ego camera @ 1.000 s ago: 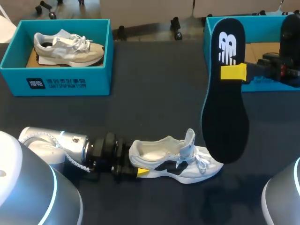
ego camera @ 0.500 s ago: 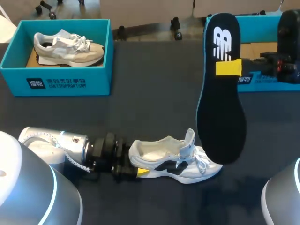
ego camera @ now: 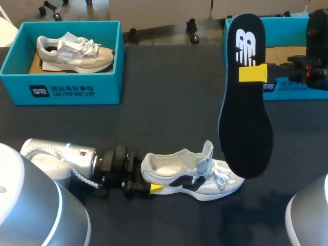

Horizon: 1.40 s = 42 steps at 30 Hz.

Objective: Take the shoe out of the shoebox, open the shoe tongue, remove and reinsert the insole, then place the shoe into the shoebox

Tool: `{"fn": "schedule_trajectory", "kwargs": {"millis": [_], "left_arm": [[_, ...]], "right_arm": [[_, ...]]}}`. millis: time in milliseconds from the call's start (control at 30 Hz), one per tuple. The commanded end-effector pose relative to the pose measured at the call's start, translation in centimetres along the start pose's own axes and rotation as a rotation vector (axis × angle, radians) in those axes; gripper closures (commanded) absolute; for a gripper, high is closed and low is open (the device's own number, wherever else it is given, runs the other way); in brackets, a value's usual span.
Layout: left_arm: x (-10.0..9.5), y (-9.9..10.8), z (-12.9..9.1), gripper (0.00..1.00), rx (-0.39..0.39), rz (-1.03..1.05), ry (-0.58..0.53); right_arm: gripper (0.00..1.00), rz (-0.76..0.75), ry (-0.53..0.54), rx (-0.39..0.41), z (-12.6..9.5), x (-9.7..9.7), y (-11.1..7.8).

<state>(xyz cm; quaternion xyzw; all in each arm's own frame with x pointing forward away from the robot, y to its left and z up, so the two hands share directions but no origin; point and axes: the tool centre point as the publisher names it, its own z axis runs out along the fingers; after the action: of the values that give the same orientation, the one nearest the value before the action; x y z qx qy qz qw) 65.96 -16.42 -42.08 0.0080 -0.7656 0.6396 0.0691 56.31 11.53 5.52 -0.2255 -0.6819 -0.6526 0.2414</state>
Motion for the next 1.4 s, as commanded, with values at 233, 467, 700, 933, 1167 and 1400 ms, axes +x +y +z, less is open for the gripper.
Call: {"fn": "schedule_trajectory", "kwargs": {"millis": [233, 467, 700, 933, 1167, 1400], "left_arm": [[-0.1, 0.1, 0.1, 1.0, -0.001, 0.0, 0.0], [-0.1, 0.1, 0.1, 1.0, -0.001, 0.0, 0.0], [-0.1, 0.1, 0.1, 1.0, -0.001, 0.0, 0.0], [-0.1, 0.1, 0.1, 1.0, -0.001, 0.0, 0.001], [-0.3, 0.6, -0.1, 1.0, -0.009, -0.001, -0.006], [-0.3, 0.7, -0.2, 1.0, -0.012, -0.005, -0.012]], "right_arm": [[1.0, 0.005, 0.037, 0.014, -0.2, -2.4, 1.4], [1.0, 0.015, 0.032, -0.011, -0.8, -2.9, 2.0], [1.0, 0.026, 0.025, -0.027, -1.0, -3.1, 2.1], [1.0, 0.026, 0.025, -0.027, -1.0, -3.1, 2.1], [1.0, 0.026, 0.025, -0.027, -1.0, -3.1, 2.1], [1.0, -0.009, 0.02, -0.02, -0.8, -3.6, 1.6]]}}
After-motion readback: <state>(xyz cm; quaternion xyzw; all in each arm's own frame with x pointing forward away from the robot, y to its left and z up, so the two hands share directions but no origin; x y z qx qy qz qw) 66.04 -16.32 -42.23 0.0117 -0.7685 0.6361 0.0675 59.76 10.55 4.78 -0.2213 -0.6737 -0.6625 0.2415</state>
